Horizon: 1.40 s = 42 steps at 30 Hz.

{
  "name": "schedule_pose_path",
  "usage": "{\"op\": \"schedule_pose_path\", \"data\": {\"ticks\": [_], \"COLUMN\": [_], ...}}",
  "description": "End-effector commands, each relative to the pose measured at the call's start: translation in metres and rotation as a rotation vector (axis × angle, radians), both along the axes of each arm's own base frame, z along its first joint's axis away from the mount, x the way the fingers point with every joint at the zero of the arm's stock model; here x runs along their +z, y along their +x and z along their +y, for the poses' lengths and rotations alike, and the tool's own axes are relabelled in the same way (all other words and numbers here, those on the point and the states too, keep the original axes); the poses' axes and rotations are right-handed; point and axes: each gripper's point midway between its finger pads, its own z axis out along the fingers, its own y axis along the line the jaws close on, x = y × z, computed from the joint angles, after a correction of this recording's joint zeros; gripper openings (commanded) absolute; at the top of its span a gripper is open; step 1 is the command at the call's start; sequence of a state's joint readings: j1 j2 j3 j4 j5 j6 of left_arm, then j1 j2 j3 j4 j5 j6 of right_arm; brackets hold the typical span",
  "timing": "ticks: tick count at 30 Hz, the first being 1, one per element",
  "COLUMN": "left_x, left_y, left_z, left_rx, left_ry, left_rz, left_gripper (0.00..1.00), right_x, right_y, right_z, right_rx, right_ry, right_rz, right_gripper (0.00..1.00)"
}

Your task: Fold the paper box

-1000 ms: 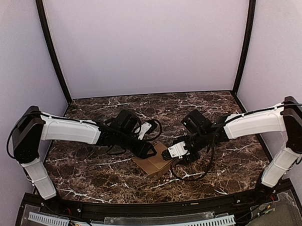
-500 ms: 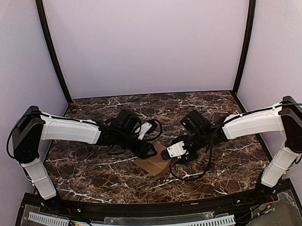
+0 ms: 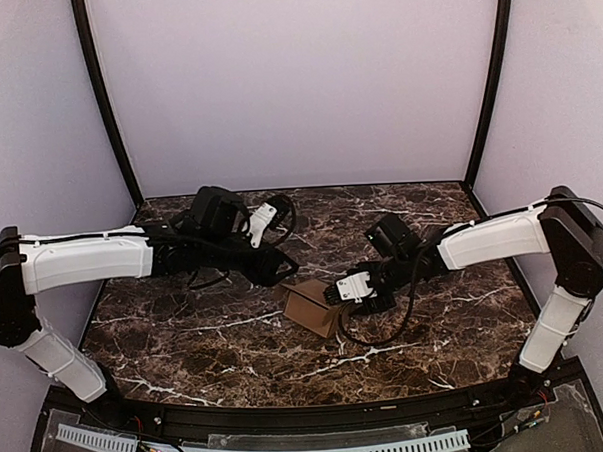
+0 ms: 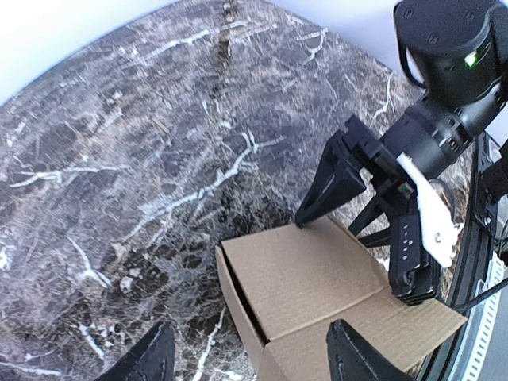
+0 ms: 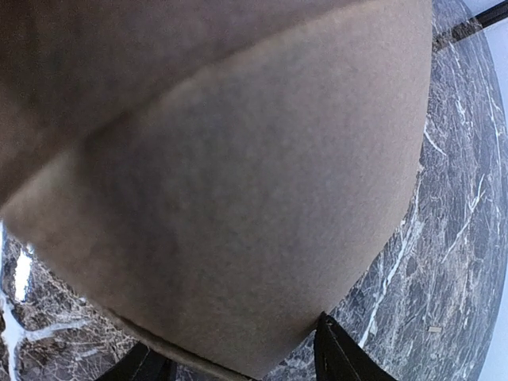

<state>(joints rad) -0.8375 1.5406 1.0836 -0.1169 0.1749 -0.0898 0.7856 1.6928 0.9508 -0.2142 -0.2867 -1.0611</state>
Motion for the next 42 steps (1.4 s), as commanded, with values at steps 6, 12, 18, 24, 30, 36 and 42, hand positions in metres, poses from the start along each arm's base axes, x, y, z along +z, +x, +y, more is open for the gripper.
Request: {"op": "schedule_pose_path", "data": {"ticks": [6, 12, 18, 24, 30, 36, 42], "left_x": [0.019, 0.012, -0.002, 0.022, 0.004, -0.038, -0.057], "left_y": [-0.004, -0.012, -0.010, -0.023, -0.046, -0.056, -0.064], "left_z": [0.026, 0.024, 0.029, 0.049, 0.105, 0.126, 0.112], "left_rx": [0.056, 0.035, 0.058, 0.080, 0.202, 0.252, 0.133], "left_ry": [-0.018, -0.034, 0.010, -0.048, -0.142, -0.128, -0.121], "left_rz": [-0.070, -0.032, -0.021, -0.085, -0.221, -0.214, -0.236], "left_gripper": [0.68, 0.67, 0.60, 0.61, 0.63, 0.55, 0.55], "right_x": [-0.021, -0.021, -0.020, -0.011, 0.016, 0.039, 0.040], "right_y": [-0.015, -0.016, -0.016, -0.018, -0.026, -0.033, -0.035], "right_z": [-0.014, -0.012, -0.014, -0.020, -0.025, -0.010, 0.013], "right_rx": [-0.008, -0.022, -0.034, -0.051, -0.054, -0.013, 0.029], "right_ry": [-0.063, -0.044, -0.036, -0.033, 0.009, 0.046, 0.038], "right_rz": [0.124, 0.164, 0.176, 0.160, 0.142, 0.122, 0.117], "right_gripper": [0.57, 0.57, 0.56, 0.56, 0.57, 0.59, 0.59]}}
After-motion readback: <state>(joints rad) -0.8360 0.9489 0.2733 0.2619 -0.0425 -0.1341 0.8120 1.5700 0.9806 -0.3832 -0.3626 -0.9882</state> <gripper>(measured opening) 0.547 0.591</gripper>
